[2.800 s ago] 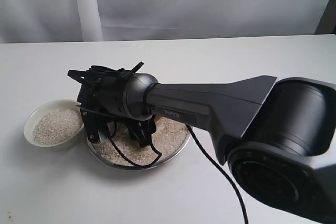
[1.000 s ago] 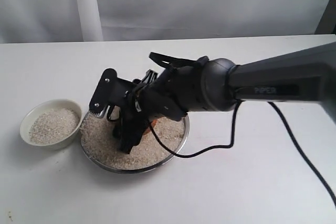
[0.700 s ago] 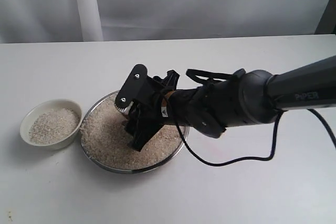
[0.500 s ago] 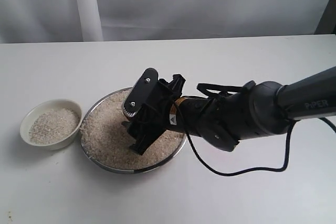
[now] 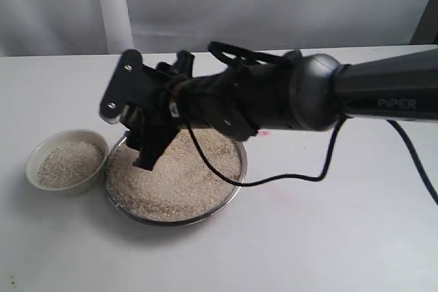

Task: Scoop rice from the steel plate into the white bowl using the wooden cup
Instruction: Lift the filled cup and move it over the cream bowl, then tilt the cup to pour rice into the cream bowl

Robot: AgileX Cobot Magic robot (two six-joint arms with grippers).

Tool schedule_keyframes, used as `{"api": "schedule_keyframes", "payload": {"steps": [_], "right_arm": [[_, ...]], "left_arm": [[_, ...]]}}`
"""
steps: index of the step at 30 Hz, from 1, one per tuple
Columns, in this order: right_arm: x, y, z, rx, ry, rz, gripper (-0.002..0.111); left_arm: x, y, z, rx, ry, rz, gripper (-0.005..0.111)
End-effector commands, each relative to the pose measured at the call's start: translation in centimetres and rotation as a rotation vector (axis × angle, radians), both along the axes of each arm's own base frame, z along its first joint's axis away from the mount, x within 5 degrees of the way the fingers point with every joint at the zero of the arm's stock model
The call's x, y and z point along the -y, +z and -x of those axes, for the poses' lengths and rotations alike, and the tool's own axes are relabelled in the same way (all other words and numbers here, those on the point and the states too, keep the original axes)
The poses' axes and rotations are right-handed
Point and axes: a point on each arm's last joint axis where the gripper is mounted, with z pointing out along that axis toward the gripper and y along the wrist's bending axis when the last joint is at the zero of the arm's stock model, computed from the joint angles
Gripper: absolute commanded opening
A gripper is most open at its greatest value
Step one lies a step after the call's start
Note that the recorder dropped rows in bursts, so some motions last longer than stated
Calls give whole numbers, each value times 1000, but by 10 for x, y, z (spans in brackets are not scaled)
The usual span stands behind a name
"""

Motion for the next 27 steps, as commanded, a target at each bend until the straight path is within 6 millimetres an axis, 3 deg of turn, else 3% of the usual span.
{"api": "schedule_keyframes", "payload": {"steps": [1, 7, 13, 27], "right_arm": [[-27, 36, -4, 78, 40, 99, 0], [-66, 45, -10, 142, 45, 268, 0], [-97, 26, -12, 176, 37, 392, 0], [-128, -6, -5, 463, 133, 653, 0]], "left_arm": [[0, 3, 0, 19, -3, 7, 0], [0, 3, 0, 19, -3, 7, 0], [0, 3, 0, 19, -3, 7, 0], [0, 3, 0, 19, -3, 7, 0]]}}
